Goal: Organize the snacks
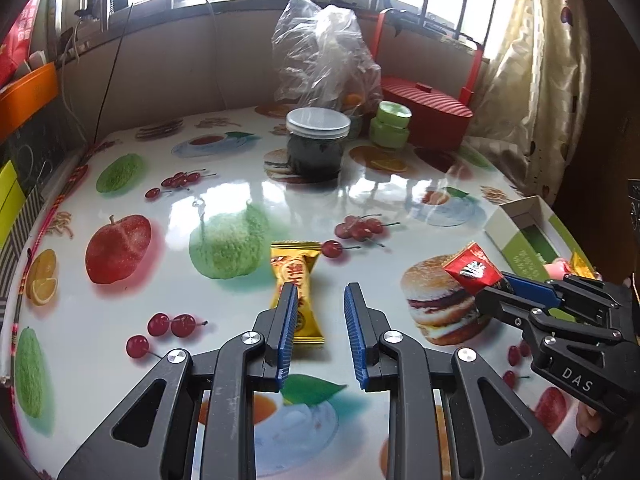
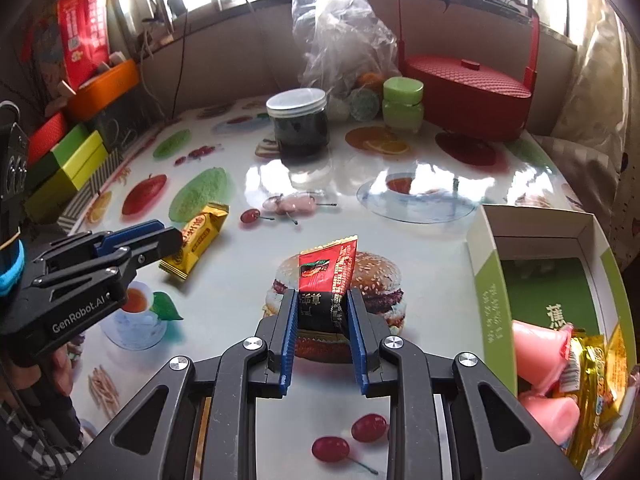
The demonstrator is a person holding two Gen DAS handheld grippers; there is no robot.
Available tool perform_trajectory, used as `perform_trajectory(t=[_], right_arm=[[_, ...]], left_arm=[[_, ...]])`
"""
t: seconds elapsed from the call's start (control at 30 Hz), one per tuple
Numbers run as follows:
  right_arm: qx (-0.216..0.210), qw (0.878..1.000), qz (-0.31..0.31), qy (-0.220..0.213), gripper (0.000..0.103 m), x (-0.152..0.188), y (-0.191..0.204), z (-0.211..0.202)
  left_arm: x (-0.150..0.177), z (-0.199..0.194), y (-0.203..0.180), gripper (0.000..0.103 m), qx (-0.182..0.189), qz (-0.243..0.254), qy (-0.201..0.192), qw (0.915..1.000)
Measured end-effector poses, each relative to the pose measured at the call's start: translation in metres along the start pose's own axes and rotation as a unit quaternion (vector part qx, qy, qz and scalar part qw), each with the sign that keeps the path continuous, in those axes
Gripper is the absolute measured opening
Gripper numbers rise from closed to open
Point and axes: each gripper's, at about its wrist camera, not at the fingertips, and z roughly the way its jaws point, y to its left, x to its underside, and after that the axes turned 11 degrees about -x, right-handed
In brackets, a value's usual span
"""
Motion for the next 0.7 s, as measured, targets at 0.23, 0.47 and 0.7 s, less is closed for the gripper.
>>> perform_trajectory(t=[0.23, 0.47, 0.7], right_arm=[[0.006, 1.0, 0.006, -0.018, 0.023, 0.004, -0.003, -0.026], [0.015, 0.999, 0.016, -0.034, 0.023, 0.011, -0.011, -0.052], [0.033, 0.998, 0.033, -0.053, 0.023, 0.02, -0.03, -0.082]], left_arm=[[0.002, -0.018, -0.016, 0.025, 0.01, 0.008, -0.008, 0.9999], [0.004, -0.033, -0.043, 0.025, 0.032, 0.022, -0.013, 0.9992], [0.002, -0.044, -0.071, 0.025, 0.049, 0.04, -0.021, 0.9978]])
